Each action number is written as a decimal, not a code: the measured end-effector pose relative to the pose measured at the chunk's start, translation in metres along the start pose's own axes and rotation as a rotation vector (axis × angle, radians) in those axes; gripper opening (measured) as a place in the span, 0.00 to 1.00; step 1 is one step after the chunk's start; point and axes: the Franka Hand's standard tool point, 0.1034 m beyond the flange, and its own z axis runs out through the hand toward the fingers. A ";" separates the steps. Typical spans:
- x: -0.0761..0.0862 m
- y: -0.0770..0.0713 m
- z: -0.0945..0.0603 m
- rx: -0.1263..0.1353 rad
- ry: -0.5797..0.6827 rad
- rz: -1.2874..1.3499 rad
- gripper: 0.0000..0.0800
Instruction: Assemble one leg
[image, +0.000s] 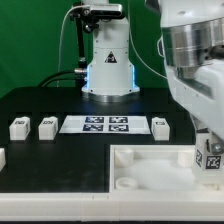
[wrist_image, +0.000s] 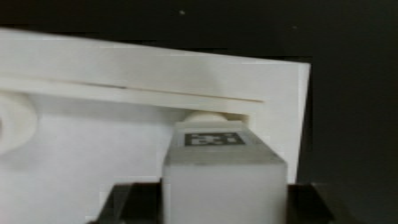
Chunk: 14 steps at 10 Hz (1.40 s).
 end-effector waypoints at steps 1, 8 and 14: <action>0.000 0.000 0.000 0.000 -0.001 -0.002 0.36; -0.003 -0.002 0.000 -0.054 -0.025 -0.578 0.80; 0.003 -0.001 0.010 -0.095 0.017 -1.348 0.81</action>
Offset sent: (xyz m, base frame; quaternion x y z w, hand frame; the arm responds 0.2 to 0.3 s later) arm 0.0000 0.0000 0.0000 0.0000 0.0000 0.0000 1.0000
